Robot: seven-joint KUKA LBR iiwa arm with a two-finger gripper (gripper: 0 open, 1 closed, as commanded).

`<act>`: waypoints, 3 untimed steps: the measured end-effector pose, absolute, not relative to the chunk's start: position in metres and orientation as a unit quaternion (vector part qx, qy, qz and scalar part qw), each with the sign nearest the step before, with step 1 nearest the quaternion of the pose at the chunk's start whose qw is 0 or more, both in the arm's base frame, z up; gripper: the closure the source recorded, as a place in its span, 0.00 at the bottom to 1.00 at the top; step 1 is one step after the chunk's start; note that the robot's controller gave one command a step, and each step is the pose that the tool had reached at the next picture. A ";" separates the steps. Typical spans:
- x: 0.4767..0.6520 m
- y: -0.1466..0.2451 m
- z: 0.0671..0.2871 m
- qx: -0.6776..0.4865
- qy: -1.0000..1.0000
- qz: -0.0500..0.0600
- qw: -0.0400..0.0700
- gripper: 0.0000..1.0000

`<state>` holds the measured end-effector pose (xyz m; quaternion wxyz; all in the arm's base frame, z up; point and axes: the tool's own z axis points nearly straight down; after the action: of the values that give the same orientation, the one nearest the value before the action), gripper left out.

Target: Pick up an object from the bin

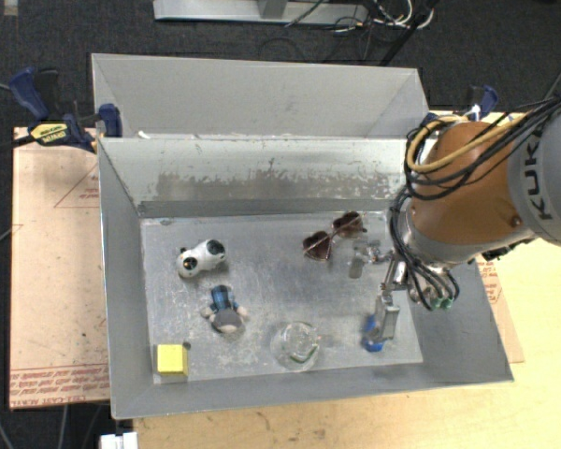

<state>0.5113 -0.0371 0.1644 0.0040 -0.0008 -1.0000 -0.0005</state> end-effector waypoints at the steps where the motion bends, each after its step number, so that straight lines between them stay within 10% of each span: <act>1: 0.513 -0.037 0.169 0.000 -1.000 0.000 0.000 0.00; 3: 0.490 -0.065 0.109 0.176 -0.984 -0.001 0.002 0.00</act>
Offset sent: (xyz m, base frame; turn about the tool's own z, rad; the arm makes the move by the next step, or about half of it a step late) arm -0.0243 -0.0416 -0.0944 -0.3993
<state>0.4900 -0.0650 0.1090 0.0018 0.1756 -0.9845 -0.0011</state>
